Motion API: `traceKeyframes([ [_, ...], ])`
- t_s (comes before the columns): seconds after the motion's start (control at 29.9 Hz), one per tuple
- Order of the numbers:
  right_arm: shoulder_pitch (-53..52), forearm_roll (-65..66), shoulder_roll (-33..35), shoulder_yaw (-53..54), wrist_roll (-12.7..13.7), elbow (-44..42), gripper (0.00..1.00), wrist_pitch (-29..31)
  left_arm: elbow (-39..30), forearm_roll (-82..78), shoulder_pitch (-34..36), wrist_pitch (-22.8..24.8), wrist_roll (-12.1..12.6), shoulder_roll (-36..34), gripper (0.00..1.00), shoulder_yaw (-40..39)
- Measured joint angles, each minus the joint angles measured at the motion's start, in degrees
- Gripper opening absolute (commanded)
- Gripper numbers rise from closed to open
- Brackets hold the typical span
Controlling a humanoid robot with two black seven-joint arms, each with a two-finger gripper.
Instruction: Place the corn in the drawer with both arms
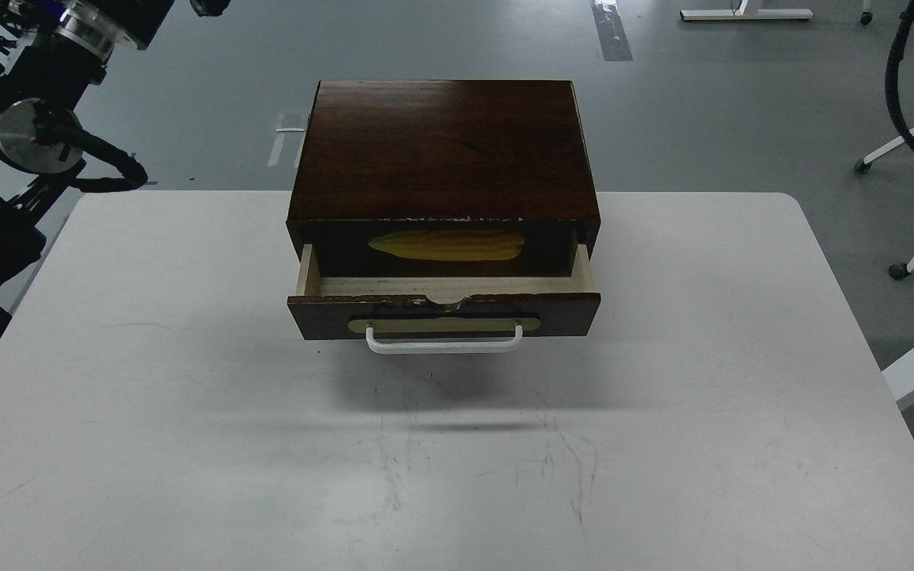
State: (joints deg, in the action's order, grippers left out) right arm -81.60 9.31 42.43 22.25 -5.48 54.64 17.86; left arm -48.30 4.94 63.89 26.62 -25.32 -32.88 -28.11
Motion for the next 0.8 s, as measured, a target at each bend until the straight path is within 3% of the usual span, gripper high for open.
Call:
traceKeyframes([
  [0.17, 3.7, -24.9, -0.3, 0.2, 0.3, -5.4, 1.00, 0.3, 0.0, 0.0, -1.0, 0.0, 0.1, -0.1, 0.98, 0.1],
  [0.3, 6.9, -35.9, -0.3, 1.6, 0.3, -7.7, 1.00, 0.3, 0.1, 0.2, -1.6, 0.1, 0.1, -0.3, 0.98, 0.0],
  [0.8, 17.4, -39.6, -0.5, 9.7, -1.1, -8.4, 1.00, 0.5, 0.6, 0.5, -3.4, 0.0, -0.1, -0.1, 0.98, -0.5],
])
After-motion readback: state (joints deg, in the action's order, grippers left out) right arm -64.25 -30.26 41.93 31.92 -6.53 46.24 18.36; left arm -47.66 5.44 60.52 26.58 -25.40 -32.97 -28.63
